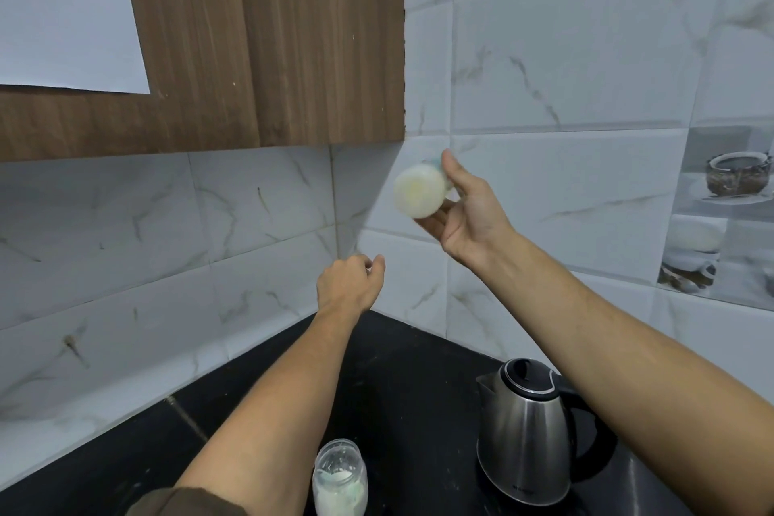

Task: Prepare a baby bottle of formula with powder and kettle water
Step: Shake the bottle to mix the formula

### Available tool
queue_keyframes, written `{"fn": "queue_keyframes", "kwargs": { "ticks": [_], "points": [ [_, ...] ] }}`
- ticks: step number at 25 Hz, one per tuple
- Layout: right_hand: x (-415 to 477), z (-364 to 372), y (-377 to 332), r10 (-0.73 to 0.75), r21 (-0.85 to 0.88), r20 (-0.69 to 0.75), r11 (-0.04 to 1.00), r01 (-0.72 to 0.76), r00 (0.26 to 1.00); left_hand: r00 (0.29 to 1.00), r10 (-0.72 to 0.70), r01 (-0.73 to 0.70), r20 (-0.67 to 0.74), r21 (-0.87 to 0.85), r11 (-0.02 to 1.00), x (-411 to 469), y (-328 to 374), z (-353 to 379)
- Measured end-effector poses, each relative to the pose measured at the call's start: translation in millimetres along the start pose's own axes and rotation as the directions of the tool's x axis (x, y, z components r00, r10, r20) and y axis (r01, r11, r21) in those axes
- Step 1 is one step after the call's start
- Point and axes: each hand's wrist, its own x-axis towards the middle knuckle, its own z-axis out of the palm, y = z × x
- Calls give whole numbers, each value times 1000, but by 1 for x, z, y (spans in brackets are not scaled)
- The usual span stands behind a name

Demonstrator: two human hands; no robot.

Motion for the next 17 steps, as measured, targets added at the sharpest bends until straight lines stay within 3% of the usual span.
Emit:
{"fn": "queue_keyframes", "kwargs": {
  "ticks": [2, 4, 7, 10, 12, 15, 17],
  "points": [
    [9, -1, -3, -6, 217, -177, 975, 45, 984, 1000, -1, 1, -5, -3, 1000, 0, -1, -1],
    [13, -2, -2, 5, 291, -223, 955, 62, 975, 1000, -2, 2, -8, 4, 1000, 0, -1, -3],
    [-3, 2, -1, 42, 142, -52, 989, -34, 998, 1000, 2, -2, -11, 11, 1000, 2, 1, -2],
    [-14, 6, -4, -19, -26, 100, 999, 21, 995, 1000, 3, -3, -6, 5, 1000, 1, 3, -1],
    [-8, 6, -4, -37, 33, 1, 999, 37, 999, 1000, 5, -5, 1, -1, 1000, 0, 3, 0],
    [4, 3, -5, 14, 263, -185, 964, 36, 983, 1000, -1, 1, -4, 0, 1000, -1, 2, -2],
    [2, 2, -2, 50, 230, -138, 973, -17, 989, 1000, -2, 2, -10, 0, 1000, 1, -1, -3]
  ]
}}
